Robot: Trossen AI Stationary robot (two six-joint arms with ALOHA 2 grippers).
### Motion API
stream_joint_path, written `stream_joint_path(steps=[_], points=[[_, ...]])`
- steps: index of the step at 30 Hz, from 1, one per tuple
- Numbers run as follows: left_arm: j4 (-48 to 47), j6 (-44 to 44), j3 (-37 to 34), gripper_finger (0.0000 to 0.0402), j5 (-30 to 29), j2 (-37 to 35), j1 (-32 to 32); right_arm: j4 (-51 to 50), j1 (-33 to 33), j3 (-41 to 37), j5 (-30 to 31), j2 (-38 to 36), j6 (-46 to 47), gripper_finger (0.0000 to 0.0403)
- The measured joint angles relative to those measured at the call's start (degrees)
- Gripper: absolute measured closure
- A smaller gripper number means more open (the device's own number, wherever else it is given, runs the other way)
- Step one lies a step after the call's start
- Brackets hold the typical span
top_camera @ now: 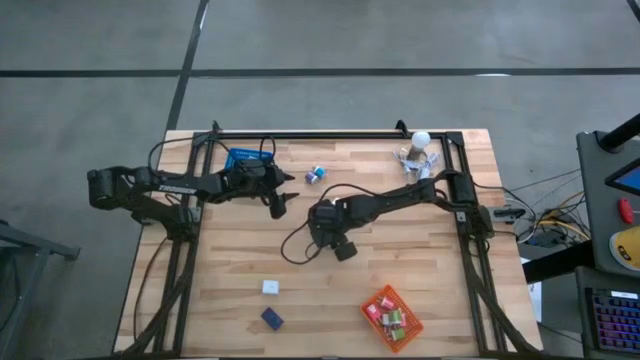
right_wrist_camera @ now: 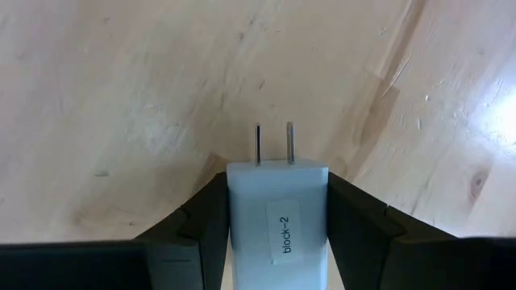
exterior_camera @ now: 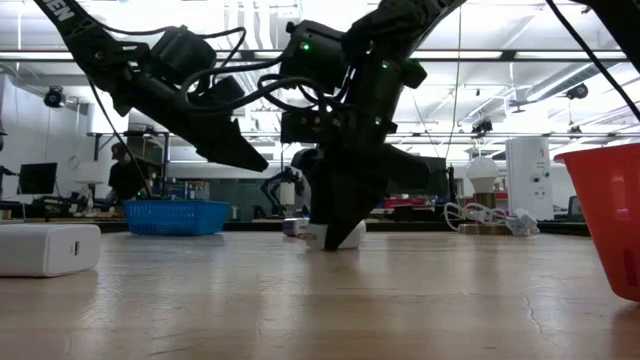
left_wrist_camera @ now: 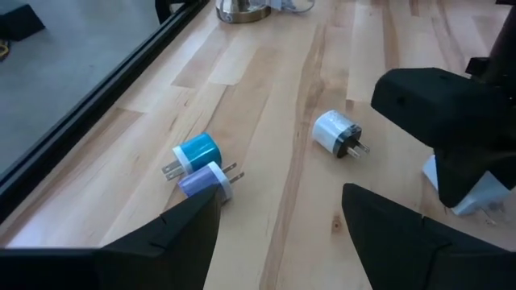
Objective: Pick & Place Office items
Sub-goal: Put the top white charger adapter into the orange bin
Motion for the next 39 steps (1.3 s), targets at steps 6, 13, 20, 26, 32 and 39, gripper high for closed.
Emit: stream_joint_path(steps=[6,13,20,26,32,39], points=[[0.01,0.4,0.0,0.0142,-1.51,0.0,0.0,2.02,0.0,-1.3,0.1,-0.19,-2.36,0.0245],[0.37,0.9,0.0,0.0142,-1.69,-0.01,0.02,6.61,-0.02,-3.31,0.44,-0.23,-3.94,0.0245],[0.39,0.9,0.0,0.0142,-1.73,-0.02,0.02,11.14,-0.07,-3.51,0.46,-0.04,-2.67,0.0245],[0.38,0.9,0.0,0.0142,-1.82,-0.02,0.02,15.89,-0.09,-3.85,0.63,0.17,-0.52,0.0245],[0.41,0.92,0.0,0.0142,-1.87,-0.04,0.02,23.09,-0.08,-5.84,0.6,0.19,2.02,0.0245],[0.43,1.51,0.0,0.0142,-1.89,-0.28,0.02,34.15,0.02,-11.99,0.43,-1.67,4.79,0.0245]])
